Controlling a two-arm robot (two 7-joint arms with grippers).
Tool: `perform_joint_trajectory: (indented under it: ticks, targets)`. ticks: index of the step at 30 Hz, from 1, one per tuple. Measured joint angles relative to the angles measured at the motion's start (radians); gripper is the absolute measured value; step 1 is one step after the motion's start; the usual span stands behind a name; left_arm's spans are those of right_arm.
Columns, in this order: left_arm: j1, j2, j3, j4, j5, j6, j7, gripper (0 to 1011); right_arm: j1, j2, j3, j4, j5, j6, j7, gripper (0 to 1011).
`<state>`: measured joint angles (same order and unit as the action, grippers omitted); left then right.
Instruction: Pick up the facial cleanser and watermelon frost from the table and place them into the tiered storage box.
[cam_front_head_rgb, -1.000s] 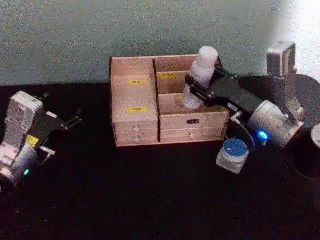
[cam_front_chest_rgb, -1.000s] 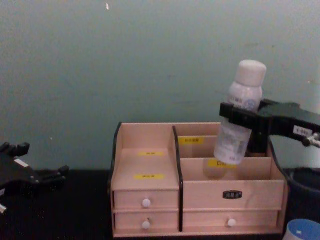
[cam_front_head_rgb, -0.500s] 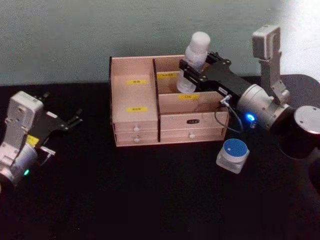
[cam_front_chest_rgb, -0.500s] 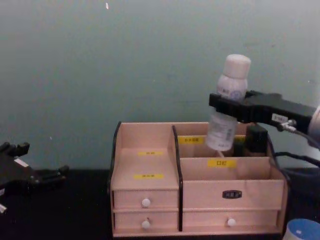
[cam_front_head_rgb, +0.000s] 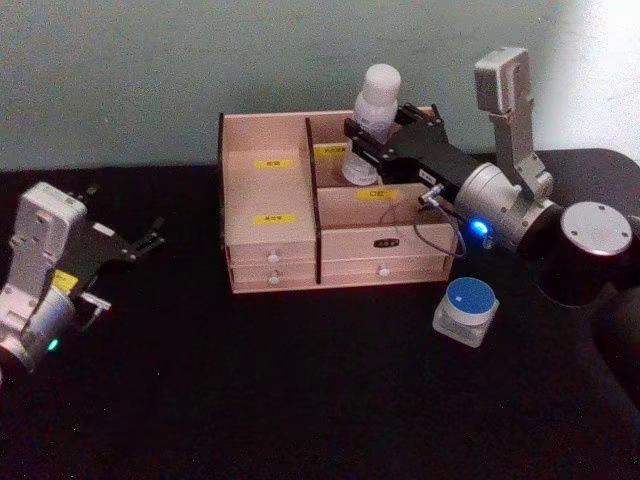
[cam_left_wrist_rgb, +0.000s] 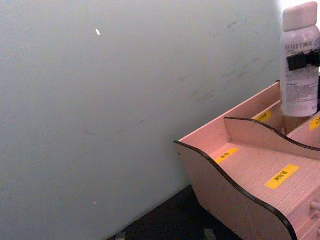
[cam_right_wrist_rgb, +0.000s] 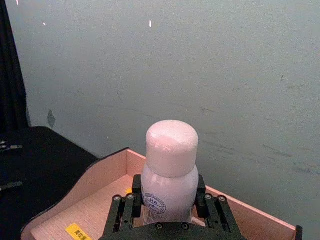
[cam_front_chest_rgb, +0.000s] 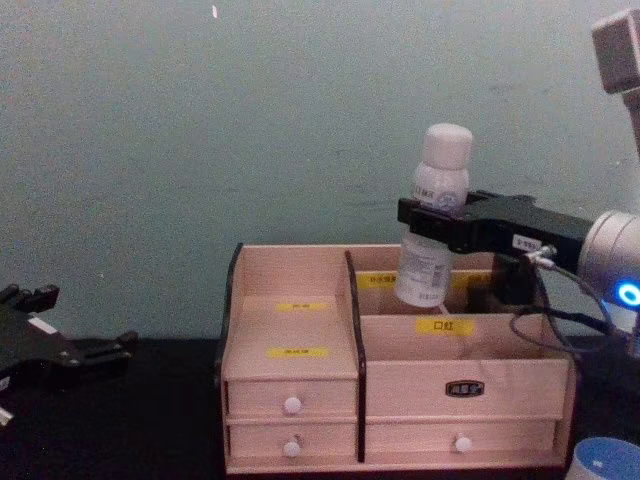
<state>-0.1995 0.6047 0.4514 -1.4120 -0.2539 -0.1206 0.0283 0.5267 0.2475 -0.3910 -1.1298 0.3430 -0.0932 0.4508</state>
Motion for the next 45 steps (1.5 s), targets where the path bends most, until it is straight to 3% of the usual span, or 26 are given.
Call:
perform_joint_trajectory:
  ticks: [20, 45]
  targets:
    - [0.000, 0.000, 0.000, 0.000, 0.000, 0.000, 0.000, 1001, 0.070, -0.052, -0.001, 0.127, -0.049, -0.026, -0.001, 590]
    - [0.000, 0.000, 0.000, 0.000, 0.000, 0.000, 0.000, 1001, 0.110, -0.087, 0.008, 0.235, -0.085, -0.035, 0.007, 590]
